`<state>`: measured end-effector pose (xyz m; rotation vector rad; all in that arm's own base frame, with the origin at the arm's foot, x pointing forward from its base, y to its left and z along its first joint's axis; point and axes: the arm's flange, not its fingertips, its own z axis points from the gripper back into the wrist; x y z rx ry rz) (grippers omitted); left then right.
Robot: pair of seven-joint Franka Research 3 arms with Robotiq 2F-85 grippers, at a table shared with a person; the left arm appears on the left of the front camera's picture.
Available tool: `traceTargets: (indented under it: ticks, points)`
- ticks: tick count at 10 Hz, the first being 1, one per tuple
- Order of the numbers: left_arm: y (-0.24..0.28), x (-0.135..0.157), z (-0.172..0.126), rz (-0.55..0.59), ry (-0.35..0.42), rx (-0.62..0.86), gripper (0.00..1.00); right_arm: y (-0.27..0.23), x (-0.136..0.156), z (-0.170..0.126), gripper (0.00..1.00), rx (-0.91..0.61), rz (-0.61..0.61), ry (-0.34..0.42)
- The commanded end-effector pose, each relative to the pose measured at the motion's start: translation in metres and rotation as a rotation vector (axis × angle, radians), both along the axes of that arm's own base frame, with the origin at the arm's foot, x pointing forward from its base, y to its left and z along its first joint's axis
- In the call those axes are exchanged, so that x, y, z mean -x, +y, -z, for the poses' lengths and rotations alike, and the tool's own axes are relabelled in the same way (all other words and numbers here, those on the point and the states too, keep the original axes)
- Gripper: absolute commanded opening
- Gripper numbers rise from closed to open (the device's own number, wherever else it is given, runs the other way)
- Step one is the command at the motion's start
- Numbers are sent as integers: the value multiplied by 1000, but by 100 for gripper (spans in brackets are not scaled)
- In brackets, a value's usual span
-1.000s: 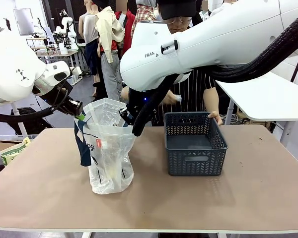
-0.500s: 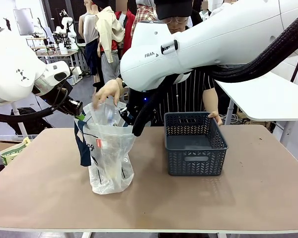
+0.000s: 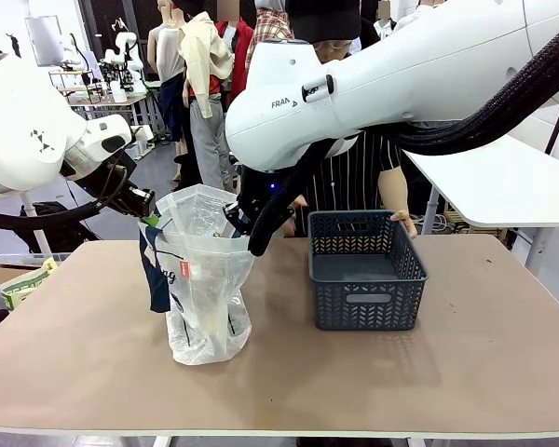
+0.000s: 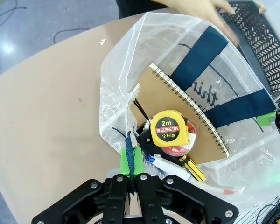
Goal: Transfer purchased items from the store into the shopping bag.
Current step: Move the Reusable shopping bag to the right side of the table.
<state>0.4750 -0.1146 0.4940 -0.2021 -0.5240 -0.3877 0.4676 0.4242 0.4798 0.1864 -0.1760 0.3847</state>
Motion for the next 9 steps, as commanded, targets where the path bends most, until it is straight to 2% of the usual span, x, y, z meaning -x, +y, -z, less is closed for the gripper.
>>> traceTargets:
  ticks: [1, 9]
  points:
    - [2, 0, 0, 4, -1, -8, 0, -1, 1, 3, 0, 1, 1, 1]
    - [0, 0, 0, 0, 0, 0, 0, 0, 0, 0, 0, 0, 0, 0]
